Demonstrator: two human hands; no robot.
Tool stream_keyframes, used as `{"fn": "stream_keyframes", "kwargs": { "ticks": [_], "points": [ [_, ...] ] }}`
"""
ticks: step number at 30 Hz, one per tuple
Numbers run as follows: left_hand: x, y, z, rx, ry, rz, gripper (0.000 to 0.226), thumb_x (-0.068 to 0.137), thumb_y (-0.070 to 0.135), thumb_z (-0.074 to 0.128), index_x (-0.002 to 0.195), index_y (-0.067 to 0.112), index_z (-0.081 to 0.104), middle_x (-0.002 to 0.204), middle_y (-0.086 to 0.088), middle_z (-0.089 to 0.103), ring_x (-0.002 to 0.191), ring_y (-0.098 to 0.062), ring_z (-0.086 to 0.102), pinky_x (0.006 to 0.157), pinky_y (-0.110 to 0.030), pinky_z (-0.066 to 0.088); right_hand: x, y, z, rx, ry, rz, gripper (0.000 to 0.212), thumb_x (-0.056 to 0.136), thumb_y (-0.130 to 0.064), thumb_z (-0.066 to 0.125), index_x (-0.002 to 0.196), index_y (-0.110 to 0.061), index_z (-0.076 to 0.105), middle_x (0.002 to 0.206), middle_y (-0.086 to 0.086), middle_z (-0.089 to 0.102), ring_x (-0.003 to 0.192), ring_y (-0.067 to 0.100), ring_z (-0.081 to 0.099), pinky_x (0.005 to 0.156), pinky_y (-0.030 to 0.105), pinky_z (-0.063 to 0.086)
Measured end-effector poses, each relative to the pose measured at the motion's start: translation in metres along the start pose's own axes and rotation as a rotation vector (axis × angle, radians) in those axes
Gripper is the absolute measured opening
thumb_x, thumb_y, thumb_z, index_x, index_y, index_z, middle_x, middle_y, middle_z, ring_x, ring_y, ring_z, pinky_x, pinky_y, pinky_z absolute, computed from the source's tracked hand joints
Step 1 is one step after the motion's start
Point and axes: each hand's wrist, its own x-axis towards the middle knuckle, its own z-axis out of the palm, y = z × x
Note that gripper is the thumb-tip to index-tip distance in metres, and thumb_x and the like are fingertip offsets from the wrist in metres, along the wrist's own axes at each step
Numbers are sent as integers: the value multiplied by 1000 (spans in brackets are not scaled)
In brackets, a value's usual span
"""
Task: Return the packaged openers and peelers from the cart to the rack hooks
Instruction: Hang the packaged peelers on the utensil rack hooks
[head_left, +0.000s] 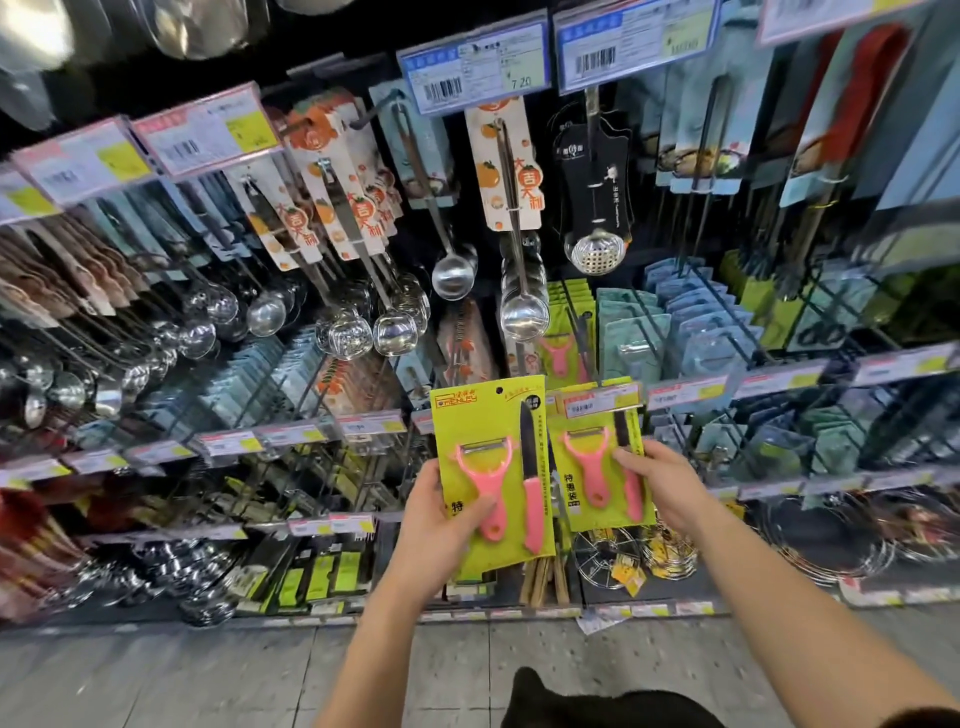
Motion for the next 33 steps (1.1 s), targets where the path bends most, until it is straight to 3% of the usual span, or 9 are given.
{"fn": "stream_keyframes", "kwargs": {
  "ticks": [3, 6, 9, 12, 14, 17, 21, 26, 33],
  "points": [
    [2, -1, 5, -15, 19, 6, 36, 93, 8, 75, 121, 23, 59, 115, 5, 76, 108, -16, 73, 84, -35, 59, 3, -4, 4, -8, -22, 6, 18, 94, -7, 67, 111, -2, 68, 100, 8, 75, 99, 24, 68, 76, 28, 48],
    [4, -1, 10, -48, 30, 1, 34, 94, 7, 74, 121, 22, 58, 116, -2, 76, 104, -22, 75, 75, -34, 63, 5, -4, 2, -18, -18, 25, 23, 94, -7, 66, 115, 4, 65, 99, 8, 73, 97, 21, 68, 77, 28, 48],
    [5, -1, 16, -40, 47, 7, 35, 93, 10, 76, 121, 23, 59, 117, -1, 75, 107, -18, 74, 78, -33, 62, 7, 1, -4, 10, -22, 47, 37, 94, -10, 67, 126, 6, 59, 108, 11, 72, 105, 23, 68, 83, 30, 48],
    [7, -3, 19, -36, 63, -2, 34, 93, 13, 77, 119, 23, 59, 116, -1, 75, 106, -19, 74, 83, -39, 62, 7, 1, -6, 46, -39, 52, 27, 94, -11, 67, 120, -4, 60, 112, 13, 73, 108, 23, 66, 100, 39, 45],
    [8, -5, 22, -44, 65, -9, 34, 93, 12, 77, 119, 25, 60, 117, -4, 75, 109, -24, 73, 88, -47, 62, 9, 2, -10, 45, -36, 45, 45, 92, -13, 69, 133, -1, 54, 119, 13, 70, 109, 22, 66, 107, 43, 42],
    [7, -8, 26, -43, 77, -7, 35, 92, 10, 77, 120, 24, 61, 118, -2, 75, 108, -19, 73, 86, -38, 61, 15, 10, -16, 51, -55, 32, 75, 81, -25, 80, 143, 1, 47, 131, 15, 65, 118, 26, 65, 105, 44, 45],
    [5, -8, 29, -85, 68, -17, 36, 93, 10, 75, 122, 25, 59, 119, 0, 73, 101, -14, 75, 72, -29, 62, 15, 6, -14, 10, -62, 54, 45, 88, -15, 73, 128, 1, 59, 117, 13, 73, 113, 27, 67, 106, 48, 45],
    [7, -11, 29, -78, 80, -24, 39, 91, 16, 79, 121, 33, 61, 123, 6, 74, 116, -19, 71, 96, -49, 57, 9, 4, -13, -57, -13, 21, 20, 92, -8, 69, 109, 2, 66, 105, 17, 74, 100, 26, 69, 79, 30, 49],
    [7, -8, 31, -74, 54, -10, 38, 82, 31, 81, 114, 43, 63, 124, 4, 73, 117, -22, 70, 100, -59, 55, 8, -1, -10, -125, -9, 2, 9, 92, -9, 70, 98, -3, 69, 96, 12, 76, 90, 24, 71, 76, 30, 53]
  ]
}}
